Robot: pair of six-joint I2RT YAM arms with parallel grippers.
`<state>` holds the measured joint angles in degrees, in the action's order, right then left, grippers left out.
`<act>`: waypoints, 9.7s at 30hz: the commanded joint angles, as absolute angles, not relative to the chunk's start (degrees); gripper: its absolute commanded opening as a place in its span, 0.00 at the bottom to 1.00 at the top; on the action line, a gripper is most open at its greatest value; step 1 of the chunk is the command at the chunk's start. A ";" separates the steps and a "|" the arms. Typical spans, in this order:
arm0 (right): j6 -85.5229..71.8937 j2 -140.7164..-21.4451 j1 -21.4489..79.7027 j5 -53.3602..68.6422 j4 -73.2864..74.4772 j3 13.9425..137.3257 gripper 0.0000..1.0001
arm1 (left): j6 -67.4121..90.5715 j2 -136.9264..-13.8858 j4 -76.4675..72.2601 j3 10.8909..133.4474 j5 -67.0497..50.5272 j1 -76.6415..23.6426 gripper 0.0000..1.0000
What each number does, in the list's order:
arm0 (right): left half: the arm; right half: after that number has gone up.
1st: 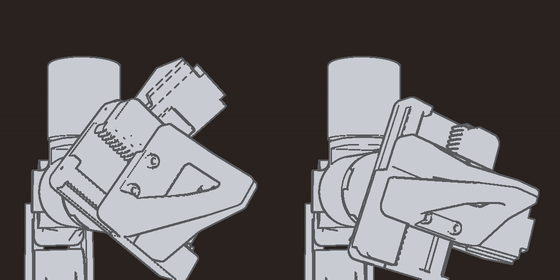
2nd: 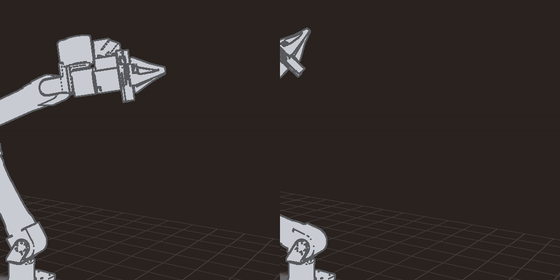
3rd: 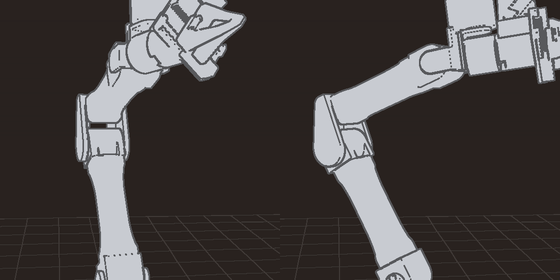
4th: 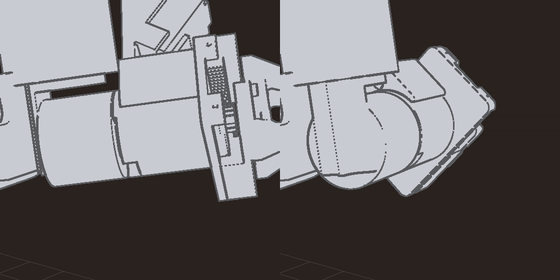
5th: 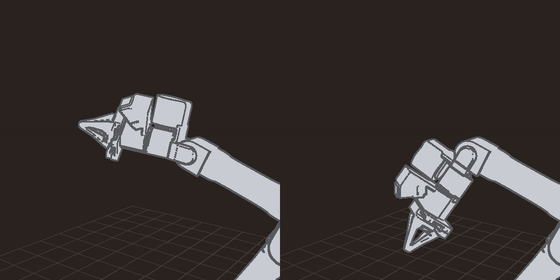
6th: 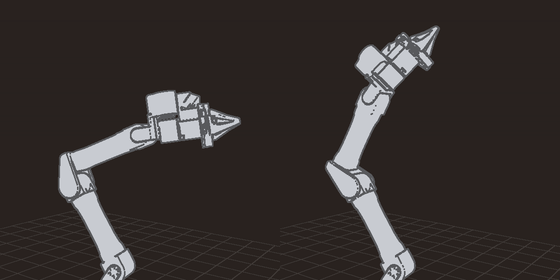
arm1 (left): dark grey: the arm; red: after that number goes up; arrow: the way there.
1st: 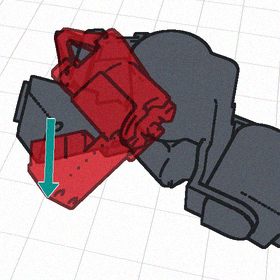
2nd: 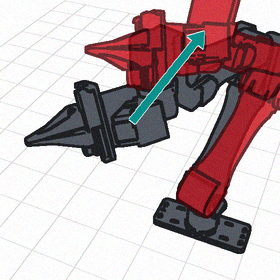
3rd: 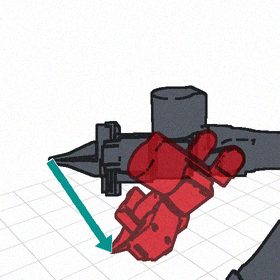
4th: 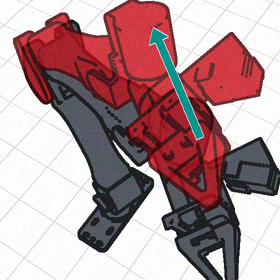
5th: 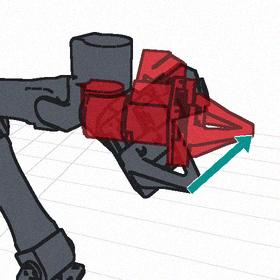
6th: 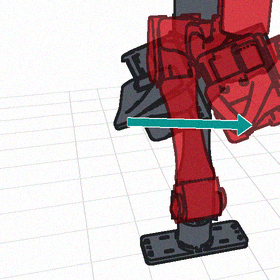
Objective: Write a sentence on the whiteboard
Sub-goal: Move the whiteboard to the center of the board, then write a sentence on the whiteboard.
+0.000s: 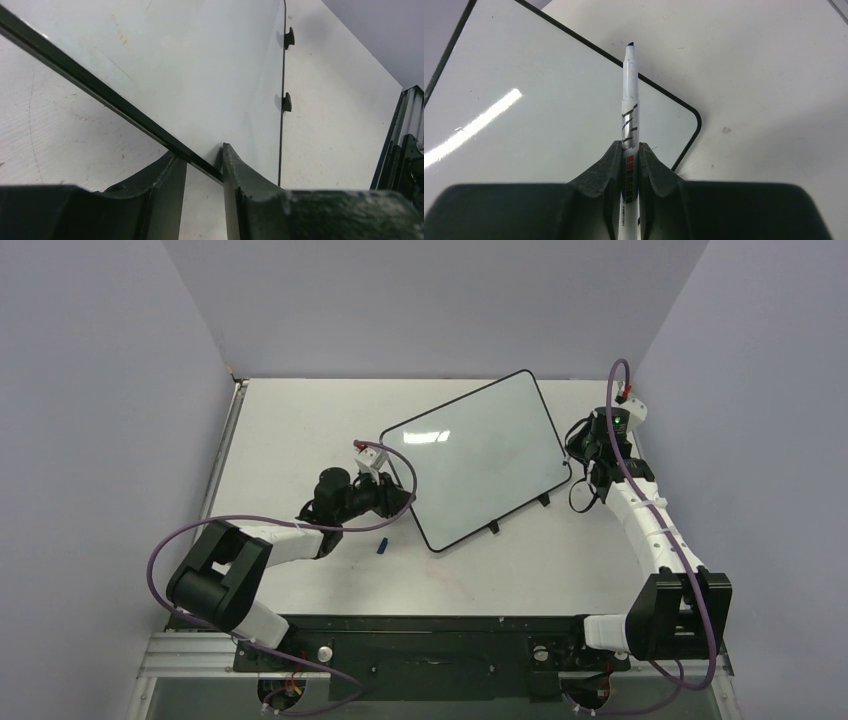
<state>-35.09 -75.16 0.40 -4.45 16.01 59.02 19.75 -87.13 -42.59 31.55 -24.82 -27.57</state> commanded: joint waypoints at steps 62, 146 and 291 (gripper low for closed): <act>-0.55 -66.19 30.55 45.56 34.66 76.24 0.00 | 32.71 -65.49 -7.38 61.31 -48.00 -26.08 0.56; -44.11 -56.89 30.14 47.11 -24.29 61.75 0.58 | 58.69 -66.60 -45.55 58.63 -47.75 -28.71 0.00; -40.00 -61.23 36.16 37.38 -15.38 65.94 0.00 | 53.39 -63.68 -35.68 55.35 -50.37 -19.92 0.48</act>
<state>-44.01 -64.86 36.25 40.95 -18.57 64.31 56.12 -65.06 -41.12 55.48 -47.86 -23.11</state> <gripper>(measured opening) 0.095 0.411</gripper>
